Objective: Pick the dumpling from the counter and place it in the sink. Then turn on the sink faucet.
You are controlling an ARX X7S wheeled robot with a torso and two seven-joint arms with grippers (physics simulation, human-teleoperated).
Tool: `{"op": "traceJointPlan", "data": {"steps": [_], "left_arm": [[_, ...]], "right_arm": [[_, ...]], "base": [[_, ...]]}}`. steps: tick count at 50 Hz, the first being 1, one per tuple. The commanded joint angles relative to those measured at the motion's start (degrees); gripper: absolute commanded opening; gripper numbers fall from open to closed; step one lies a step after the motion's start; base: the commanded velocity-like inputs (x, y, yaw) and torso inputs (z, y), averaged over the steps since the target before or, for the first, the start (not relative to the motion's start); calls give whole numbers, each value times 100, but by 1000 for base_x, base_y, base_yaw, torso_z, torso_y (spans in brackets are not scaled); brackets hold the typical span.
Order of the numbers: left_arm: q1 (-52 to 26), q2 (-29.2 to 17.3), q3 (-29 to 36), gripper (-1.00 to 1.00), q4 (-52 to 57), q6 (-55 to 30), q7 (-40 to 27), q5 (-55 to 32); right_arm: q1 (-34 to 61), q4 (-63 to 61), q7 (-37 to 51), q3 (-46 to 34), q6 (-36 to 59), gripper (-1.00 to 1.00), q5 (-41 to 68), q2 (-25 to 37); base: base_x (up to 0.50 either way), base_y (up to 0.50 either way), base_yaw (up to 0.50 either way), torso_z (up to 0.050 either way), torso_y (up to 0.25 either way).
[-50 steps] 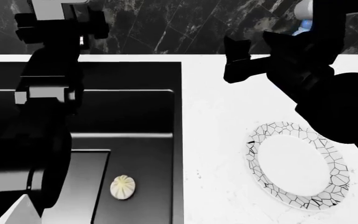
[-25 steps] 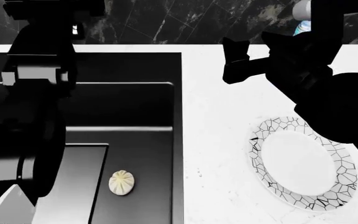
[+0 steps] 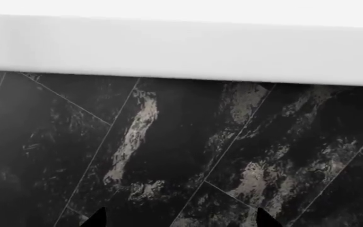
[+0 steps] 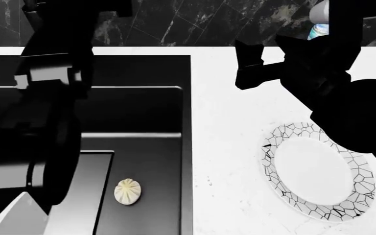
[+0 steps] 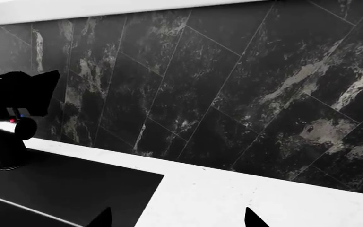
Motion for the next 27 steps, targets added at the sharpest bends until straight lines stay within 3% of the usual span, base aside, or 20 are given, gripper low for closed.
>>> {"op": "traceJointPlan", "data": {"steps": [1,8,15,27], "left_arm": [[72,114,-162,100,-12,-77,241,-115],[107,172,-204,100,163,-252,363,-186],[627,274,-195,100,1584,-1174,424,-374],[1048,374,86,100,2592,-1786,427,-633]], "right_arm": [[-16,-16,6,18,-13,100,14,18],[2,-26,25,22,0,100,23,14],[-8,-41,28,30,-5,100,24,31],[-19,-50,37,40,-7,100,37,43]], "base": [[0,0,0,0,0],[0,0,0,0,0],[0,0,0,0,0],[0,0,0,0,0]]}}
